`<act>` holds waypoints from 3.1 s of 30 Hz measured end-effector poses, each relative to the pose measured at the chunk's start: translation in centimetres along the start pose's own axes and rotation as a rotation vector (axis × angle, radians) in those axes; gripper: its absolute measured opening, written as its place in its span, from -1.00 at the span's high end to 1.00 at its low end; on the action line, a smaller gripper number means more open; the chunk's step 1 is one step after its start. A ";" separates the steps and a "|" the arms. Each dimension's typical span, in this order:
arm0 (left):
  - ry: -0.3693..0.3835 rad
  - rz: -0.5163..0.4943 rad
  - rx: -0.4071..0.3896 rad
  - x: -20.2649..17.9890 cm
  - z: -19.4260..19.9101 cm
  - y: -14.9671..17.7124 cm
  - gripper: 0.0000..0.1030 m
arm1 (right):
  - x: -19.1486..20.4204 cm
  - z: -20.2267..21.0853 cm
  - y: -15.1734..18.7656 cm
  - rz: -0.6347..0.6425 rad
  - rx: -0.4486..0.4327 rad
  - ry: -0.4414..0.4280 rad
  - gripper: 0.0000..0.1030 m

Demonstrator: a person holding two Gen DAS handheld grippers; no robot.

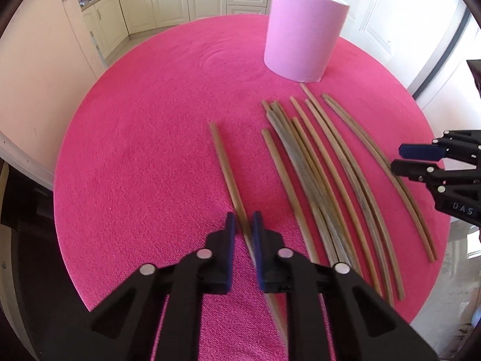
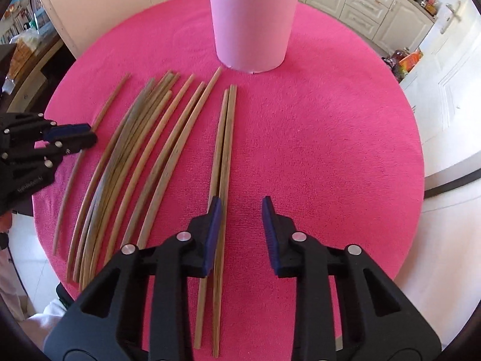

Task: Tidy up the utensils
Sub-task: 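Lower the left tool onto a wooden chopstick and close it while the right tool grasps another, then lift the left tool's chopstick upright into the pink cup while the right tool inserts its own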

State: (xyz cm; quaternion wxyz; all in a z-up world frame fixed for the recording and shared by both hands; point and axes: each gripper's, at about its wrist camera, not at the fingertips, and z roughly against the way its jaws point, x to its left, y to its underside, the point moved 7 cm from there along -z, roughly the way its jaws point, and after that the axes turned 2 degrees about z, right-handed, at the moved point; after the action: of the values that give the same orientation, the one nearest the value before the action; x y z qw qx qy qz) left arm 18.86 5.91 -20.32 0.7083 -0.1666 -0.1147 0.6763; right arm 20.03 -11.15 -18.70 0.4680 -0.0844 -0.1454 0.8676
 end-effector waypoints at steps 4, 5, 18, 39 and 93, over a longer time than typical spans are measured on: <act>0.015 0.026 -0.007 0.3 0.0 -0.3 0.89 | 0.2 -0.1 -0.1 0.013 0.029 0.000 0.49; 0.022 0.031 -0.008 0.3 0.0 -0.4 0.89 | 0.2 -0.2 -0.2 0.019 0.038 0.010 0.49; 0.070 0.047 -0.090 0.6 1.9 -2.1 0.89 | 0.6 -1.2 -1.2 0.043 0.061 0.008 0.87; 0.161 0.007 -0.366 -2.5 9.1 -4.5 0.89 | -0.3 7.1 -1.7 -0.050 -0.254 -0.133 0.89; 0.263 0.153 -1.129 -4.0 15.8 -24.3 0.88 | -5.8 18.8 -16.2 -0.200 -1.061 -0.122 0.89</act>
State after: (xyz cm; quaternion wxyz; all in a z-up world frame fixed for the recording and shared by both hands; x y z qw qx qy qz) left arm 34.89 2.47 3.95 0.4672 -0.6088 -0.3562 0.5331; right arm 30.63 -10.86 4.47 0.4323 -0.2443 -0.5974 0.6297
